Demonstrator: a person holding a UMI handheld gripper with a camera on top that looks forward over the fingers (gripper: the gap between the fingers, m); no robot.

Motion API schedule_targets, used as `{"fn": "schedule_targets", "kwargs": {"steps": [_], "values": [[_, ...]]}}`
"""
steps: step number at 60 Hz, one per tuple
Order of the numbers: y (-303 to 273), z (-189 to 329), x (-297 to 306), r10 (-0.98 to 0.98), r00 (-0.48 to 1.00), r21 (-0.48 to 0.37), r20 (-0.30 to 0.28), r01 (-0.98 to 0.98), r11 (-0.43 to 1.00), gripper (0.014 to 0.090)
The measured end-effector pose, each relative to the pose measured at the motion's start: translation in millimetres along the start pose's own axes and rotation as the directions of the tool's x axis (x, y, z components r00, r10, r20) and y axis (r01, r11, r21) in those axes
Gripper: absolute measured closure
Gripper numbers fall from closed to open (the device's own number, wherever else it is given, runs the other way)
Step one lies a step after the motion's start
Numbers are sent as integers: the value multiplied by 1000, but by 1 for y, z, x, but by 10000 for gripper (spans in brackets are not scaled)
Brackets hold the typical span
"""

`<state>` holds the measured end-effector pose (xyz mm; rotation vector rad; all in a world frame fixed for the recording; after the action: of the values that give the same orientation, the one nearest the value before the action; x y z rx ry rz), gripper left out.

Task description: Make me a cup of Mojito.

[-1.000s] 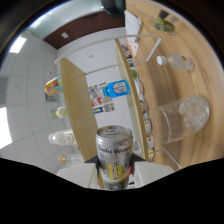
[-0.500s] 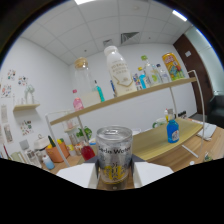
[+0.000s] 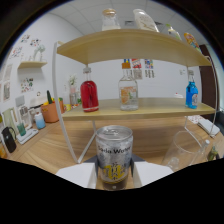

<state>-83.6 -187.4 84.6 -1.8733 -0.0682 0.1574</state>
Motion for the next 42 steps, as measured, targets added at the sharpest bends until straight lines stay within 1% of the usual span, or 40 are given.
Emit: {"fn": "schedule_targets", "kwargs": {"steps": [14,18,22,25,27,32,38,42], "values": [[4,-7,-3,-21,1000,30,-1,21,999,514],[15,-10,-6,-25,1000,-10,1,25,1000,482],[21,-13,-3,-36,999,-40,-19,36,999,417],[27,-17,1,-51,998,-87,-45,47,995,244],[27,-21,0,-56,997,-105,-50,50,993,189],[20,-36,-6,-60,996,-132,-62,51,990,197],[0,-60,-14,-54,996,-132,-73,44,990,194],[-11,-79,-18,-55,995,-150,-84,42,988,184]]}}
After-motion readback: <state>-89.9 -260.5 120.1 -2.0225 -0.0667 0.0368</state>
